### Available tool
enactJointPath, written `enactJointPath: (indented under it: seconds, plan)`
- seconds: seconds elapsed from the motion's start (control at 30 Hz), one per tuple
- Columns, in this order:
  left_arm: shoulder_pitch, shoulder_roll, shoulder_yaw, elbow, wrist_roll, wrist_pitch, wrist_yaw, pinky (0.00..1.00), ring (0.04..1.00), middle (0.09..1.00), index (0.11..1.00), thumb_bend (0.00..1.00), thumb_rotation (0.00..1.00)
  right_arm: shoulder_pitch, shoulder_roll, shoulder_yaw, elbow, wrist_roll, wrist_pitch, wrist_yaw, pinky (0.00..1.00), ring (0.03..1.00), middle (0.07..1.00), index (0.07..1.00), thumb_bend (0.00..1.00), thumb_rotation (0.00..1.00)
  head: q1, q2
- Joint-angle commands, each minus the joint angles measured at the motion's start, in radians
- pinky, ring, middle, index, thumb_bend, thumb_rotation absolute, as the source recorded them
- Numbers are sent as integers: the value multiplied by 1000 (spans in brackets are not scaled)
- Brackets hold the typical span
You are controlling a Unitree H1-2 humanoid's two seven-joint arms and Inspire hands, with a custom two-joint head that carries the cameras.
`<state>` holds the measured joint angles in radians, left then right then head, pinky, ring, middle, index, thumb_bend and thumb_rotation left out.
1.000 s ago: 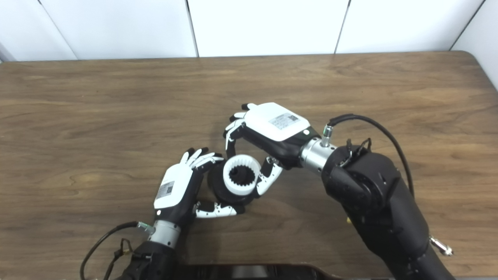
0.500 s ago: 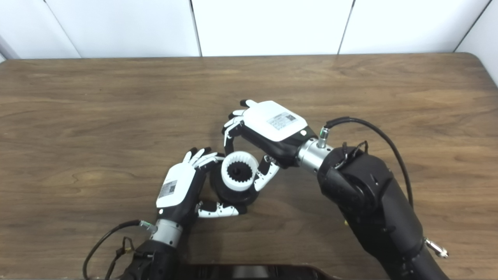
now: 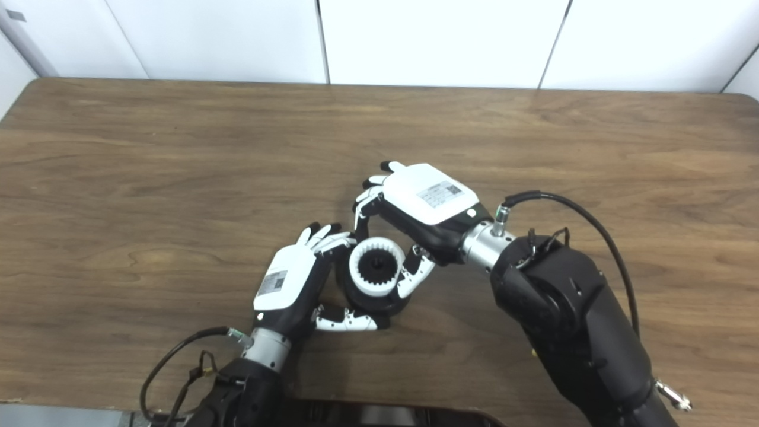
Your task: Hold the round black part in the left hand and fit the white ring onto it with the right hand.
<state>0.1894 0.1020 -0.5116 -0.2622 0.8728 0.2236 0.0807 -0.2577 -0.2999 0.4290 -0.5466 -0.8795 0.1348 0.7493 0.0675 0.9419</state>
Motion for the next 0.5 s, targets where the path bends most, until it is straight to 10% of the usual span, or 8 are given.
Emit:
enactJointPath:
  seconds: [0.0,0.47]
  plan:
    - [11,-49,-26,7,23,22,-32,1000,938,818,485,522,64,-24,-2,4,-7,14,-29,3,1000,896,785,482,525,136,1,2]
    - [10,-53,-27,-5,28,27,-39,1000,943,826,486,522,63,-30,-12,-11,53,10,-21,-9,1000,897,783,482,525,135,-5,4]
